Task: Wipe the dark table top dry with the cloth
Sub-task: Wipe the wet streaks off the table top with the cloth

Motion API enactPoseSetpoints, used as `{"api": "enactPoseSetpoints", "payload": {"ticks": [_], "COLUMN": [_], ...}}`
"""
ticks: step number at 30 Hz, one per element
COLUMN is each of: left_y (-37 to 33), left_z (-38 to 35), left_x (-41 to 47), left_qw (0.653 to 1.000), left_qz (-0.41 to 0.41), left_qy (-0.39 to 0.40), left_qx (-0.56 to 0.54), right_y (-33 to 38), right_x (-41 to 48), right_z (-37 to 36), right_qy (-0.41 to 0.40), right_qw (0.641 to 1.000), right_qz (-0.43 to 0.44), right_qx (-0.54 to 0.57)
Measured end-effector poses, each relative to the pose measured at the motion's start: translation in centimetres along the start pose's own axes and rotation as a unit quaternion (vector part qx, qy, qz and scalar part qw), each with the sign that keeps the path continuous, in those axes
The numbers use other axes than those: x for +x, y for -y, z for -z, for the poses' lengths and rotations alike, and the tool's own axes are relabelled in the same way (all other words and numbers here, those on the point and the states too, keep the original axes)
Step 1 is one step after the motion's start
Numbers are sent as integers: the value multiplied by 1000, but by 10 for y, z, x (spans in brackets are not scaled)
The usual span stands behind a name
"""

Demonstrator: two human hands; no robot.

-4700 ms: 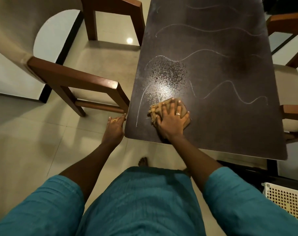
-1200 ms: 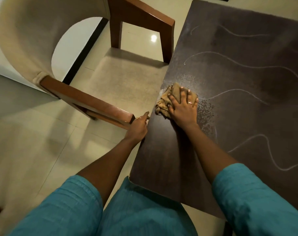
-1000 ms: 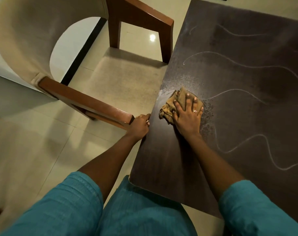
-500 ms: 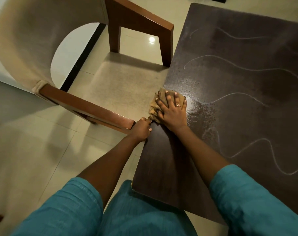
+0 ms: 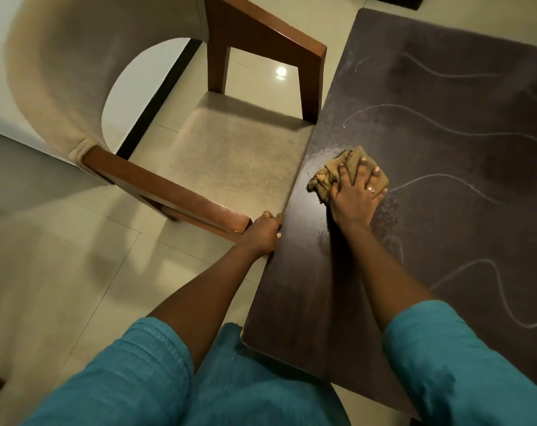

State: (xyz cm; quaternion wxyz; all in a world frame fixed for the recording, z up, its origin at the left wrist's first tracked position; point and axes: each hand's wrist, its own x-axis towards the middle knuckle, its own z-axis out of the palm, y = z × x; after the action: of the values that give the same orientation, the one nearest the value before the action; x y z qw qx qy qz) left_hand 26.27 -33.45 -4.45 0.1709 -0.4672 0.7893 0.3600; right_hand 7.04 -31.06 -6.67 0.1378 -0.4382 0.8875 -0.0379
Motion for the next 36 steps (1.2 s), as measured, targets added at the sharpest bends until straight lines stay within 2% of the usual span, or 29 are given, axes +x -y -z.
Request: {"api": "enactPoseSetpoints", "payload": {"ticks": [3, 6, 10, 13, 16, 19, 26, 28, 32, 36], "left_y": [1, 1, 1, 3, 4, 4, 3, 3, 1, 3], "left_z": [2, 4, 5, 2, 1, 1, 1, 1, -1, -2], "left_x": [2, 5, 7, 9, 10, 11, 10, 9, 6, 3], "left_qw": [1000, 1000, 1000, 1000, 999, 999, 999, 999, 999, 999], "left_qz": [-6, -11, -23, -25, -23, -21, -24, -25, -18, -30], "left_qy": [2, 5, -2, -8, -7, -7, -10, -13, -17, -14], "left_qx": [4, 7, 11, 17, 27, 27, 28, 30, 32, 24], "right_y": [7, 24, 44, 47, 41, 25, 2, 9, 18, -12], "right_x": [-24, -40, -25, -1, 17, 20, -28, -51, -92, -111], "right_z": [-10, -17, -14, -8, -4, -1, -8, -15, -27, -26], "right_qy": [-3, 0, 22, 37, 44, 31, -5, -1, 16, 27], "right_qw": [1000, 997, 989, 987, 990, 997, 999, 1000, 992, 976], "right_qz": [20, 75, 139, 145, 122, 62, -34, -10, 113, 196], "right_qx": [-15, -32, -53, -50, -50, -33, -16, -13, -45, -89]}}
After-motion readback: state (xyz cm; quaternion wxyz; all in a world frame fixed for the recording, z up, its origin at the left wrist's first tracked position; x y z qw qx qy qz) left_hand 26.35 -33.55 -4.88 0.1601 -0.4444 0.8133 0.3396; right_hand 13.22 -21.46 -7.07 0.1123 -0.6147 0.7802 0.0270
